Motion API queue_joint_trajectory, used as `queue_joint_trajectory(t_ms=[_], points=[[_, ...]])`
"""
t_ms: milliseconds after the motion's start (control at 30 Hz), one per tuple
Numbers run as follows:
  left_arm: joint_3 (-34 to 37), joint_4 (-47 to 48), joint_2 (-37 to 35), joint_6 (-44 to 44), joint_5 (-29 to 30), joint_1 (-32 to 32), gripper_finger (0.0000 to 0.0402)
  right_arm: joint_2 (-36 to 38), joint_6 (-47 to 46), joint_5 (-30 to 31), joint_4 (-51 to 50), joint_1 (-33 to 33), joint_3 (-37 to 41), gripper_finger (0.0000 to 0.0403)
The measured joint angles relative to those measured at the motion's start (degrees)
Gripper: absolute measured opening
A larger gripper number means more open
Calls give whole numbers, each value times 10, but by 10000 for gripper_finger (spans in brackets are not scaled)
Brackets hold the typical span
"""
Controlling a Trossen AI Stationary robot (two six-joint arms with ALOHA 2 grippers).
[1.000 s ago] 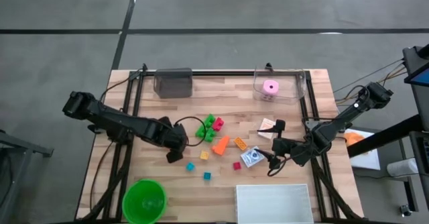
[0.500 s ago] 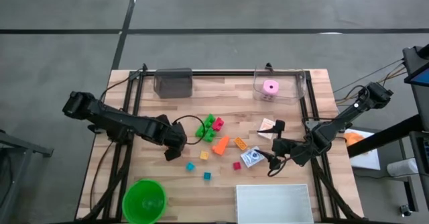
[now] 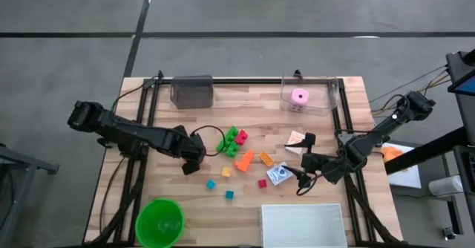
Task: Pick & Place Toys
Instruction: Put the orange dice into the transparent bin
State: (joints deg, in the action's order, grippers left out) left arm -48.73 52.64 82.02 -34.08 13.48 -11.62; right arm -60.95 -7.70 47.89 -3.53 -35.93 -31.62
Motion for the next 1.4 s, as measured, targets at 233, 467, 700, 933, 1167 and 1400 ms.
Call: queue_joint_trajectory(t_ms=[233, 467, 700, 933, 1167, 1400], points=[[1, -5, 1, 0, 0, 0, 372, 0, 0, 0, 0, 0, 0, 351], [1, -7, 1, 0, 0, 0, 289, 0, 0, 0, 0, 0, 0, 351], [-19, 18, 3, 2, 1, 0, 265, 0, 0, 0, -1, 0, 0, 351], [-62, 33, -6, 11, 15, -6, 246, 0, -2, 0, -2, 0, 0, 351], [-59, -18, -21, 37, 44, -18, 165, 0, -6, 0, 3, 0, 13, 351], [-58, -22, -24, 60, 33, -18, 75, 0, -11, 0, 22, 0, 30, 351]])
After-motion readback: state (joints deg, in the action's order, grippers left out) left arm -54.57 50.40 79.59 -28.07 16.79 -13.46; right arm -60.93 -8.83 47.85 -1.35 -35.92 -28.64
